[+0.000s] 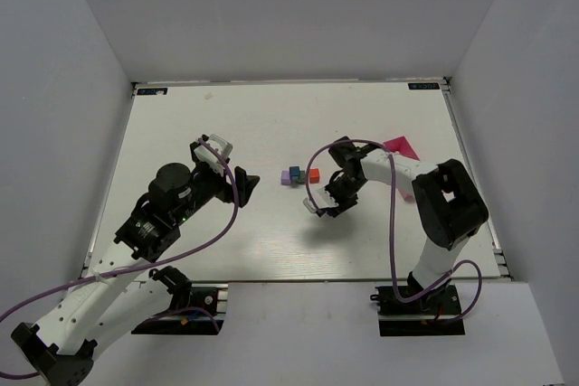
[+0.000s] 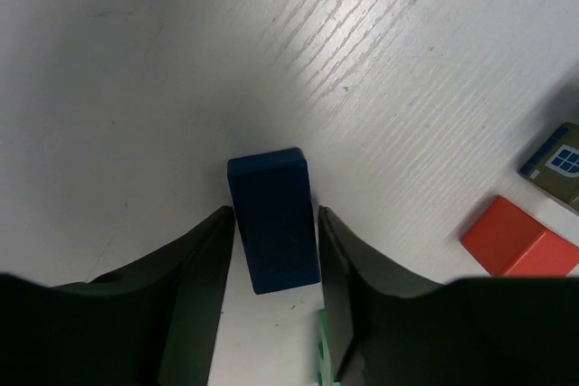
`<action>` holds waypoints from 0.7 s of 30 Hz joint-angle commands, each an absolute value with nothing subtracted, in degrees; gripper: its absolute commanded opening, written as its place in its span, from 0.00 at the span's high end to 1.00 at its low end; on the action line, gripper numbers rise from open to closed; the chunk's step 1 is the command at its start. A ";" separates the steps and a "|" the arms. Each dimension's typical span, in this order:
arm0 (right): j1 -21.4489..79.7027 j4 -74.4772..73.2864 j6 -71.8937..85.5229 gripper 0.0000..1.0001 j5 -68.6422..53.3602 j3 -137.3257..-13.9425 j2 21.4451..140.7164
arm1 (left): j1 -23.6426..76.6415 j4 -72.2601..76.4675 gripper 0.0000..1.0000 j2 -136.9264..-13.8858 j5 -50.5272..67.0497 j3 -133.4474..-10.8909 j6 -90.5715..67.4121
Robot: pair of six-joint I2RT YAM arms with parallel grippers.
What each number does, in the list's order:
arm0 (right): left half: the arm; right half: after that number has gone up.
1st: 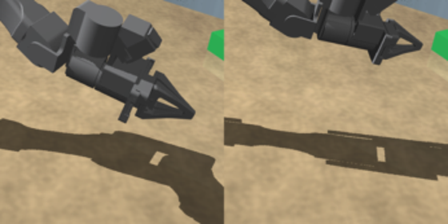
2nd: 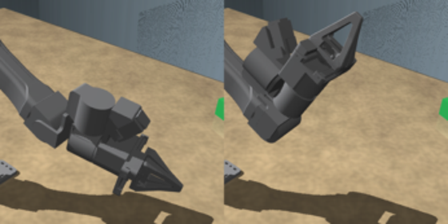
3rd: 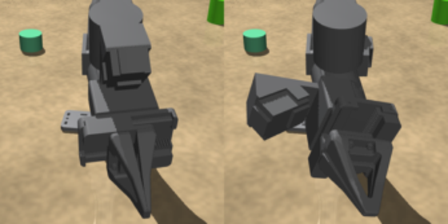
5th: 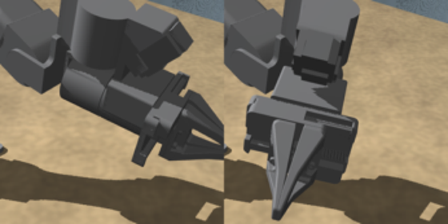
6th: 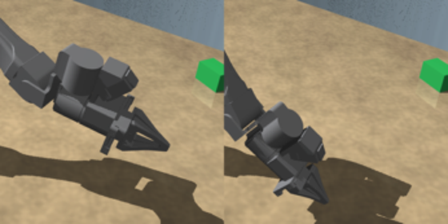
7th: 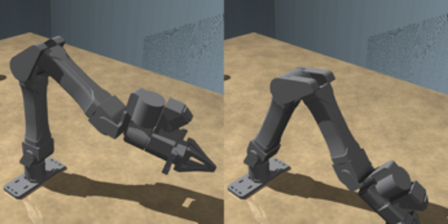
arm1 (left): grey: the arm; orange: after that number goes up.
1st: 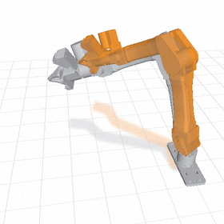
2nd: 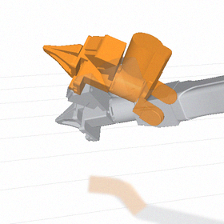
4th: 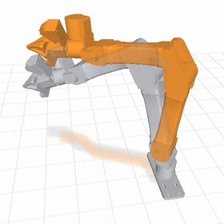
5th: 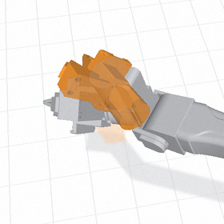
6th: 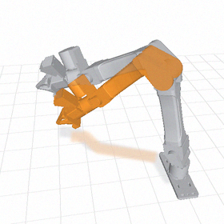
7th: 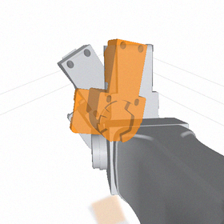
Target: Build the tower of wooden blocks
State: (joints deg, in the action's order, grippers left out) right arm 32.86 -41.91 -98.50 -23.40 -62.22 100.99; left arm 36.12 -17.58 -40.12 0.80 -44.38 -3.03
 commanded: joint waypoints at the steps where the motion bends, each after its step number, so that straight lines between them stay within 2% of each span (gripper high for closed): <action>1: 33.57 -42.10 -98.44 0.55 -21.09 -63.90 102.12 | 35.95 -17.58 0.00 -39.81 0.53 -44.12 -3.60; 5: 33.75 -41.66 -96.59 0.93 -22.41 -65.12 102.22 | 35.95 -17.58 0.00 -39.81 0.00 -44.12 -3.60; 7: 33.66 -41.22 -94.40 1.00 -23.37 -65.82 100.91 | 35.95 -17.58 0.00 -39.81 0.00 -44.12 -3.60; 15: 34.19 -35.60 -74.63 1.00 -22.25 -71.27 96.51 | 35.95 -17.58 0.00 -39.29 -0.53 -44.12 -3.60; 21: 34.45 -35.68 -63.48 1.00 -19.95 -77.25 99.66 | 35.95 -17.58 0.00 -39.29 -0.53 -44.12 -3.60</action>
